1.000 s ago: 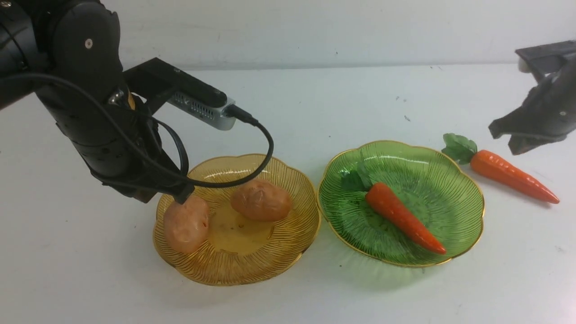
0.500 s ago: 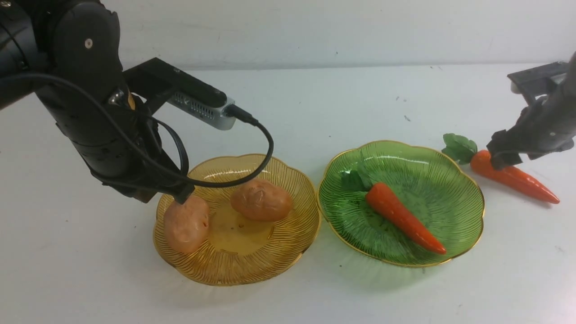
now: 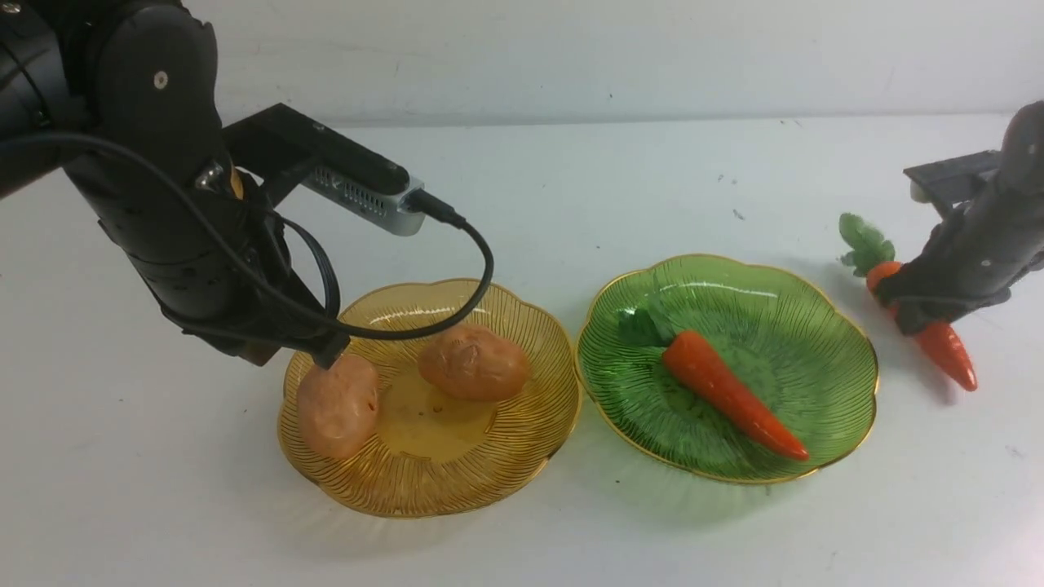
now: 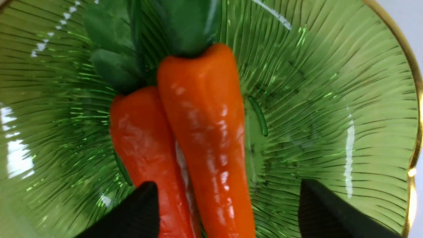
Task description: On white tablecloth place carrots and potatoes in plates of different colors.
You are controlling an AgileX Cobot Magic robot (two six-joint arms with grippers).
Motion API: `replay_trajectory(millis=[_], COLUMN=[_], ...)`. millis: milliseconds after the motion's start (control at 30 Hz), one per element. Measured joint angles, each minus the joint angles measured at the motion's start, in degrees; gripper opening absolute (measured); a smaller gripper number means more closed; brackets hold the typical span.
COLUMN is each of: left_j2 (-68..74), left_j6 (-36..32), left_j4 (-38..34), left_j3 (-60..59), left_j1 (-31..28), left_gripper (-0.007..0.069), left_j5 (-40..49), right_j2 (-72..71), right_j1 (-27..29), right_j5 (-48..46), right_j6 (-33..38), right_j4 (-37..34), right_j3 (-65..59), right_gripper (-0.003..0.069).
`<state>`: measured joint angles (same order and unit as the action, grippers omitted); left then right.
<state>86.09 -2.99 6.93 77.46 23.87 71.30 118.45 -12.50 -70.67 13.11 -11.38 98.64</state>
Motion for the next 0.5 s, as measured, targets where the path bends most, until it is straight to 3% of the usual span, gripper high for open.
replay_trajectory(millis=[100, 233, 400, 500], left_j2=[0.0, 0.0, 0.0, 0.0], left_j6=[0.0, 0.1, 0.2, 0.4], left_j4=[-0.9, -1.2, -1.3, -1.3], left_j3=[0.0, 0.0, 0.0, 0.0], left_j1=[0.0, 0.0, 0.0, 0.0], left_gripper=[-0.0003, -0.0003, -0.0003, -0.0003], left_j5=[0.0, 0.0, 0.0, 0.0], right_j2=[-0.8, -4.6, -15.3, -24.5], right_j1=[0.0, 0.0, 0.0, -0.1], right_j5=[0.0, 0.1, 0.1, 0.1], right_j6=[-5.6, -9.2, -10.0, -10.3], right_j4=[-0.1, -0.5, 0.2, 2.9], right_j3=[-0.2, -1.7, -5.8, -10.8], right_gripper=[0.0579, 0.0496, 0.0288, 0.0120])
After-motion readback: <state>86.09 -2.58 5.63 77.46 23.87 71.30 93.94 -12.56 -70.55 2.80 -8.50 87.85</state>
